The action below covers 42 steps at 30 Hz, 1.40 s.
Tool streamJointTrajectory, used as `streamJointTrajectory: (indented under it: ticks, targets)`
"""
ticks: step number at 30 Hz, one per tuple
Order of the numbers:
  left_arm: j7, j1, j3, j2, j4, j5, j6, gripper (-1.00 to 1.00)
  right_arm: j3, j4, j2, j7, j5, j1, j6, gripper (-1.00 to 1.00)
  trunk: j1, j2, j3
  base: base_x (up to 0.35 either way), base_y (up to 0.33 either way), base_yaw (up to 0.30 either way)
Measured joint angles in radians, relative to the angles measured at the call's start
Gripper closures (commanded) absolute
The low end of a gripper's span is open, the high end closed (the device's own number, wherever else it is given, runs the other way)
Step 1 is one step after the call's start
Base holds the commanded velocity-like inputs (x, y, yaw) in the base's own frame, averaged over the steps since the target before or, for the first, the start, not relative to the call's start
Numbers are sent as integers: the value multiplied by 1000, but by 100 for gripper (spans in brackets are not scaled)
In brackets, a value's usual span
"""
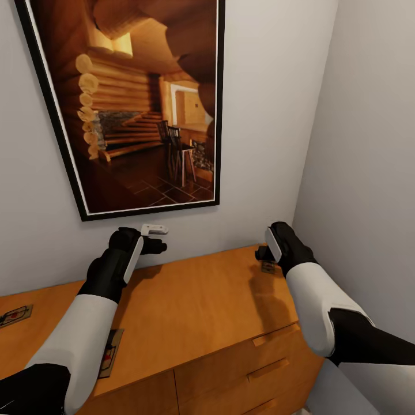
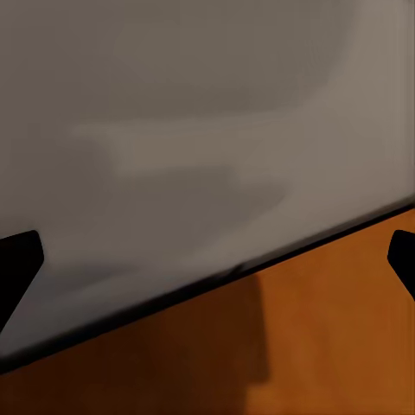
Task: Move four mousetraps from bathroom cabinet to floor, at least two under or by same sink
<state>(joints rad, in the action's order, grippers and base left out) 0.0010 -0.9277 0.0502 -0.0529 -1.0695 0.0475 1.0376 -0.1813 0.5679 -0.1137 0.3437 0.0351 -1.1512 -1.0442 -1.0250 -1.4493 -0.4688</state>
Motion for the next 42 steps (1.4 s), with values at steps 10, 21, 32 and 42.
streamJointTrajectory:
  ticks: [10, 21, 32, 42]
  targets:
    - [0, 0, 0, -1, 0, 0, 0, -100, -5, -7, 5, 1, 1, 0, 0, -100, 0, 0, 0, 0, 0, 0]
    - [0, 0, 0, -1, 0, 0, 0, -100, -7, -4, 6, 1, 2, 0, 0, -100, 0, 0, 0, 0, 0, 0]
    - [-1, 0, 0, -1, 0, -1, 0, -100, -7, -6, 4, 1, -2, 0, 0, -100, 0, 0, 0, 0, 0, 0]
    - [-1, 0, 0, -1, 1, -1, 0, -100, -7, -37, 2, 0, -6, 0, 4, -100, 0, 0, 0, 0, 0, 0]
